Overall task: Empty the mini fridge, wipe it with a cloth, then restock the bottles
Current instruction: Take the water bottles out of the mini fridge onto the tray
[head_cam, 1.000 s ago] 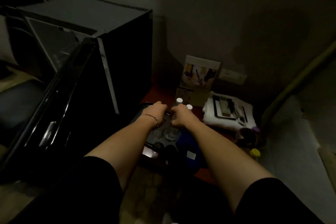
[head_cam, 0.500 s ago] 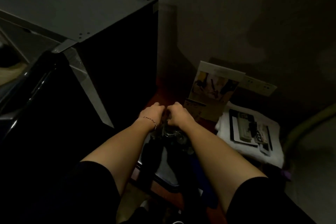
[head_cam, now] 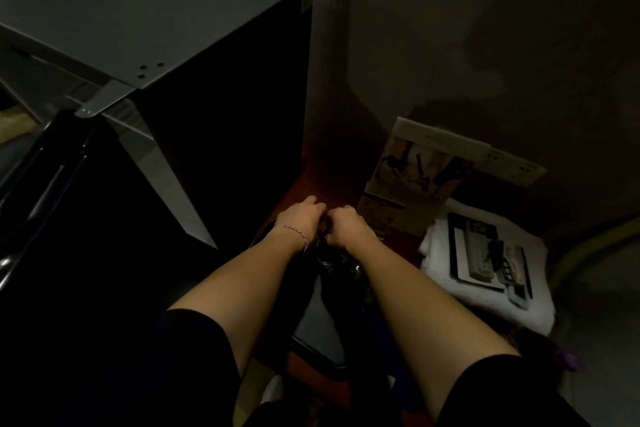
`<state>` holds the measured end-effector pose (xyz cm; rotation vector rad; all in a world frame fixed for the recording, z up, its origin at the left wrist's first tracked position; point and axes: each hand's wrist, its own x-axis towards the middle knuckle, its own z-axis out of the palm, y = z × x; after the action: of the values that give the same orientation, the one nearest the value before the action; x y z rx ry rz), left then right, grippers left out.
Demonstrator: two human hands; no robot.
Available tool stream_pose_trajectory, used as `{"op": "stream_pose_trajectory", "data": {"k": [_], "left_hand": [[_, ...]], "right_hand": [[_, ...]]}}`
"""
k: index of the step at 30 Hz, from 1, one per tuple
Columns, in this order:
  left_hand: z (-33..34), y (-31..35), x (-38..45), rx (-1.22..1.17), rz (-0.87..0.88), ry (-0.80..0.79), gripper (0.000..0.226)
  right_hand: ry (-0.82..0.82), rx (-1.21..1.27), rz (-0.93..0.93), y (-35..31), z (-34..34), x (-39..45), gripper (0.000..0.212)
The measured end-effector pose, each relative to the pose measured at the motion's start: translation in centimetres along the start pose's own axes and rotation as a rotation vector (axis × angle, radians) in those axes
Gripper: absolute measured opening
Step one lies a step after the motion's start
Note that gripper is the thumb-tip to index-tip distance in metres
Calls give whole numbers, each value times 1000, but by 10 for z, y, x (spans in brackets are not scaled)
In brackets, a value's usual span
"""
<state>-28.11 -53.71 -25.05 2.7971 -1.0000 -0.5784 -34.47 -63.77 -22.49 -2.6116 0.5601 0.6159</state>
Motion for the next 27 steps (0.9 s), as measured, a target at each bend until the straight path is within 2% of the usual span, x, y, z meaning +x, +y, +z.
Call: {"op": "stream_pose_trajectory", "data": {"k": [6, 9, 14, 20, 24, 27], "left_hand": [[-3, -6, -1, 29, -23, -25, 52], [-6, -8, -10, 33, -35, 8, 70], [-22, -5, -49, 23, -44, 97, 81], [-19, 10, -144, 38, -49, 198, 76], [3, 24, -232, 33, -85, 262, 73], [32, 32, -304, 64, -122, 247, 77]], "right_hand": [[39, 21, 22, -3, -1, -14, 51], [85, 22, 24, 1, -2, -30, 55], [200, -19, 30, 5, -7, -70, 57], [304, -87, -82, -7, 11, -148, 59], [348, -131, -175, -13, 49, -220, 61], [321, -159, -218, -14, 86, -279, 61]]}}
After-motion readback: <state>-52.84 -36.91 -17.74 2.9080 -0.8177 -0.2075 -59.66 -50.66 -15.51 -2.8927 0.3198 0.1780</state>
